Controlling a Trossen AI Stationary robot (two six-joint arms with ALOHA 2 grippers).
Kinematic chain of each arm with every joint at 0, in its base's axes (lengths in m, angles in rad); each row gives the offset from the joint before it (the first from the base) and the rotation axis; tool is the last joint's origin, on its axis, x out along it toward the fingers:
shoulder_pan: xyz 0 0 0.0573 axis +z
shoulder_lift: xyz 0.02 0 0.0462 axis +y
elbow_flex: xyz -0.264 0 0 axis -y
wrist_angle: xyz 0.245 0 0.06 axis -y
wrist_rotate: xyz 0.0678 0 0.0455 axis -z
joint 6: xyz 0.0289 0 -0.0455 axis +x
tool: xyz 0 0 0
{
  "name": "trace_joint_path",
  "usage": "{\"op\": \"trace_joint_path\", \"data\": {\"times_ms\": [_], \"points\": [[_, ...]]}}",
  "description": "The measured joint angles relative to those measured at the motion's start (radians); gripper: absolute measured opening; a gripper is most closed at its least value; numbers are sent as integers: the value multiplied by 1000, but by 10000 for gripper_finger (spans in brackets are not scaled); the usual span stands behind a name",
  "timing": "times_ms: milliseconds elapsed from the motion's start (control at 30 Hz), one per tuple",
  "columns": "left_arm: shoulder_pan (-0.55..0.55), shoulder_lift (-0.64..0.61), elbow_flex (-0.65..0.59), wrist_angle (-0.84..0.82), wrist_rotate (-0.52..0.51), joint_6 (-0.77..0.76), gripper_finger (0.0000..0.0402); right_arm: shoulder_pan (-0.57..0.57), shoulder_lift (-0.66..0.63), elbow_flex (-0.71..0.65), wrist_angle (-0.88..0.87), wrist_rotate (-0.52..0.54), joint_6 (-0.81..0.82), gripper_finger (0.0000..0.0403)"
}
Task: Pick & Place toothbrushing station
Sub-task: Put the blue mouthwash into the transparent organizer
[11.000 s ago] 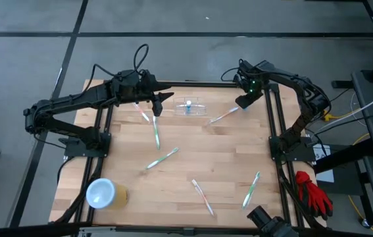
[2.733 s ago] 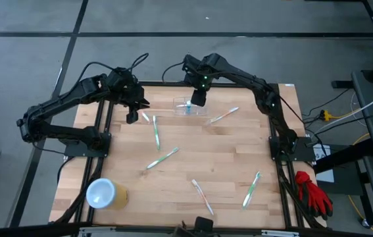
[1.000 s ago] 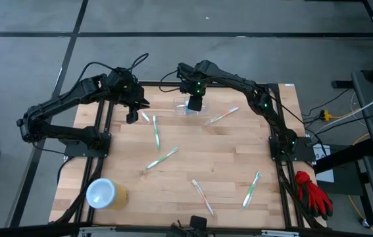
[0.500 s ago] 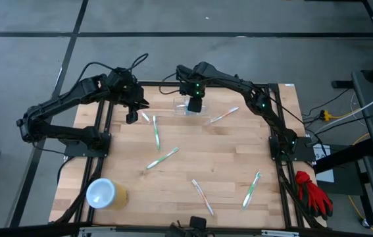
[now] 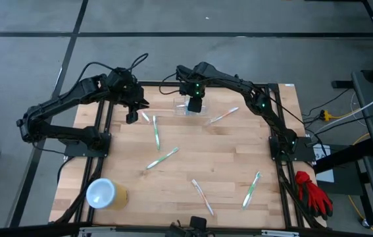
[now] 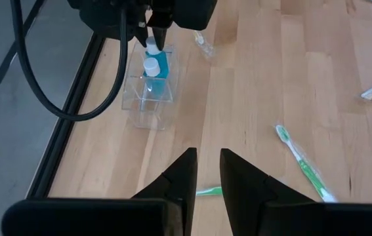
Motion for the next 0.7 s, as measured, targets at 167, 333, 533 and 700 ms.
{"op": "trace_joint_path", "data": {"times_ms": [167,333,533,700], "points": [[0,0,0,0,0,0,61,0,0,0,-3,0,0,101],[0,0,0,0,0,0,61,0,0,0,-2,0,1,101],[0,0,0,0,0,0,61,0,0,0,-2,-23,3,105],[0,0,0,0,-1,0,61,0,0,0,-2,-23,0,127]]}}
